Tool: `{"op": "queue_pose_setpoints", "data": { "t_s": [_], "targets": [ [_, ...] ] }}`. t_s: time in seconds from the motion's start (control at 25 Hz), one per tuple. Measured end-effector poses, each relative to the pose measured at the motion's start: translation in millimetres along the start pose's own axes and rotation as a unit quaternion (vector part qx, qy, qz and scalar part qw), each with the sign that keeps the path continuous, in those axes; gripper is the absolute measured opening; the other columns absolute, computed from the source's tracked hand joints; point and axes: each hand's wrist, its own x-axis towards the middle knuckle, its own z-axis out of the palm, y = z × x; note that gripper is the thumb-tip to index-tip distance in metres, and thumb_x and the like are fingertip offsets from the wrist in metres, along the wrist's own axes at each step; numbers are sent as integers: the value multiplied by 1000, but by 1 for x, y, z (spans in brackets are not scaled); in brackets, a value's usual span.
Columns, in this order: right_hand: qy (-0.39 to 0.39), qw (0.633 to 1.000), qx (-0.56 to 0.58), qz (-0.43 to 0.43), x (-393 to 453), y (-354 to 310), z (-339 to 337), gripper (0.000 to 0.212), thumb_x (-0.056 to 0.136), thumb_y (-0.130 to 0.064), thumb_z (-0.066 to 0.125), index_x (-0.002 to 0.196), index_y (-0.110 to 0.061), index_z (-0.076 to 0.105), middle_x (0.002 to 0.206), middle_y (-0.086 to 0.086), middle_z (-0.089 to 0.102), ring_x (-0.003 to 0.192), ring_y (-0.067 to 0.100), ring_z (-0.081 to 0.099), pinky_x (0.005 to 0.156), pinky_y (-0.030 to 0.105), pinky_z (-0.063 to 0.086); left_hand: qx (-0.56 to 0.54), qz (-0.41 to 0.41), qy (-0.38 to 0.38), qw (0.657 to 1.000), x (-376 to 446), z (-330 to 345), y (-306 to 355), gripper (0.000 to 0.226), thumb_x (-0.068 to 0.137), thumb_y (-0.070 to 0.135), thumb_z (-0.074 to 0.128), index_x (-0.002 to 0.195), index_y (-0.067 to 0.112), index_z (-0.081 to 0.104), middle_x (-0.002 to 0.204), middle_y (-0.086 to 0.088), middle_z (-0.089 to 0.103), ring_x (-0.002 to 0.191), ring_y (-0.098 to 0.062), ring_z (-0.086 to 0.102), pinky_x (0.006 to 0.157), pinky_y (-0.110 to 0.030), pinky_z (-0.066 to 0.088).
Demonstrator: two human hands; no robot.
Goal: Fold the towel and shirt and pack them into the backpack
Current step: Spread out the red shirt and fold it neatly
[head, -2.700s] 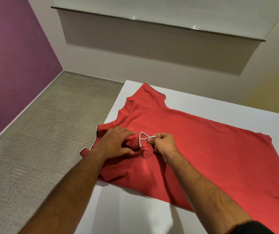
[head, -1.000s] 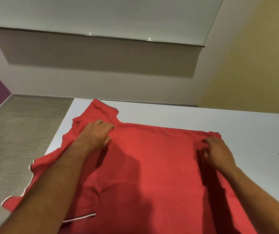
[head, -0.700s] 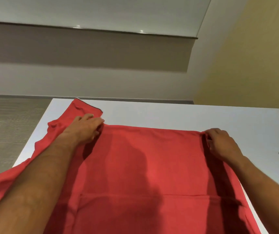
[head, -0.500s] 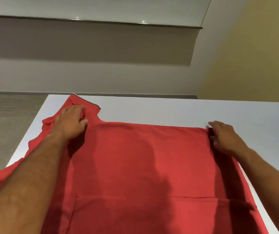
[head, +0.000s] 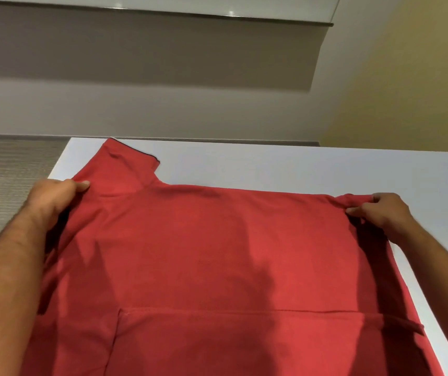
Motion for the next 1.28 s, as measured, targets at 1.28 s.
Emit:
{"op": "queue_pose_setpoints", "data": {
  "t_s": [1.28],
  "targets": [
    [-92, 985, -62, -133, -163, 132, -76, 36, 71, 2, 82, 70, -33, 76, 81, -13, 75, 81, 0, 66, 71, 6, 46, 23, 112, -150, 982, -124, -178, -129, 20, 70, -18, 72, 87, -10, 67, 92, -19, 69, 79, -17, 66, 76, -21, 52]
  ]
}}
